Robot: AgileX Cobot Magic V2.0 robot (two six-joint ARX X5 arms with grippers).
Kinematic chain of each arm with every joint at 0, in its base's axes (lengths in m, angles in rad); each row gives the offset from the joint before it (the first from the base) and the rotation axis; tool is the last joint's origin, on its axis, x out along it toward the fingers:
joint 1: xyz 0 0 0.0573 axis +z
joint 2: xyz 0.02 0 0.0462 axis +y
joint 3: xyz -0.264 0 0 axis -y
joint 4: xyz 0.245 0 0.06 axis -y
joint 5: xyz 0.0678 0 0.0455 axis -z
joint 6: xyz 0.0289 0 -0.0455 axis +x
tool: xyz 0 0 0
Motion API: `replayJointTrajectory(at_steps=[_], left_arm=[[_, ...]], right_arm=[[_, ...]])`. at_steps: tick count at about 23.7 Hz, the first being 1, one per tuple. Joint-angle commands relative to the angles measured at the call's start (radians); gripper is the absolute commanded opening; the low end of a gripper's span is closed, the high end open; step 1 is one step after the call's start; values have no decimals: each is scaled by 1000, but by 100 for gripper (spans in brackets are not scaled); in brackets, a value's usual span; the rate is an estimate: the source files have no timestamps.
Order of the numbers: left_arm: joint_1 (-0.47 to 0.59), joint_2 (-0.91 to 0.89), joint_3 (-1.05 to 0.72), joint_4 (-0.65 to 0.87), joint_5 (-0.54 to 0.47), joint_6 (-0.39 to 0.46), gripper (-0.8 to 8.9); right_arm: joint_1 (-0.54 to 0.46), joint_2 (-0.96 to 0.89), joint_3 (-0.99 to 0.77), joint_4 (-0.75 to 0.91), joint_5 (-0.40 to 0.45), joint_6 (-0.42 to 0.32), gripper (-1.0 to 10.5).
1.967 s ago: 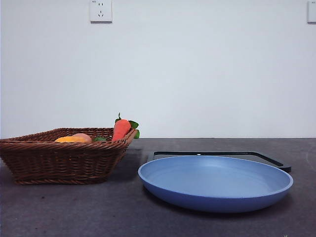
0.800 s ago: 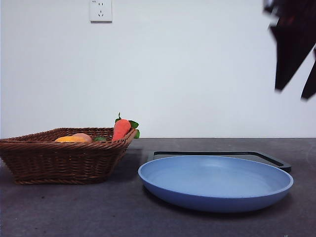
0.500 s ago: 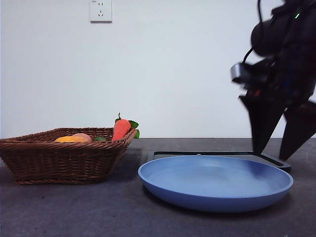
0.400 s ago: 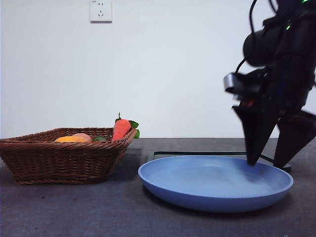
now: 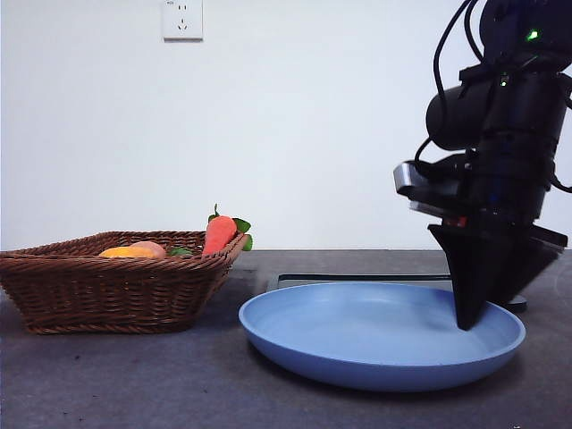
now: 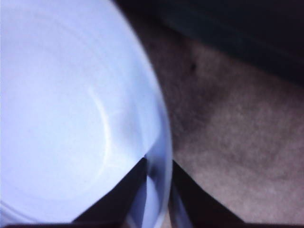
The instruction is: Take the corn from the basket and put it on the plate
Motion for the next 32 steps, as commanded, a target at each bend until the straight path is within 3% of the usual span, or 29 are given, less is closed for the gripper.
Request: replayJointTrajectory(at_steps=[1, 12, 22, 28, 32], left_arm=[[-4, 20, 24, 8, 6, -9, 473], [-97, 167, 80, 13, -16, -13, 453], [-323, 739, 356, 3, -333, -25, 453], [-373, 1043, 434, 3, -426, -44, 453], [-385, 1135, 437, 37, -428, -64, 453]], right_arm=[[11, 21, 4, -6, 26, -14, 4], [6, -220, 25, -81, 26, -13, 4], [-7, -540, 191, -243, 111, 5, 4], [-13, -604, 260, -266, 111, 6, 4], [-13, -614, 260, -273, 111, 6, 4]])
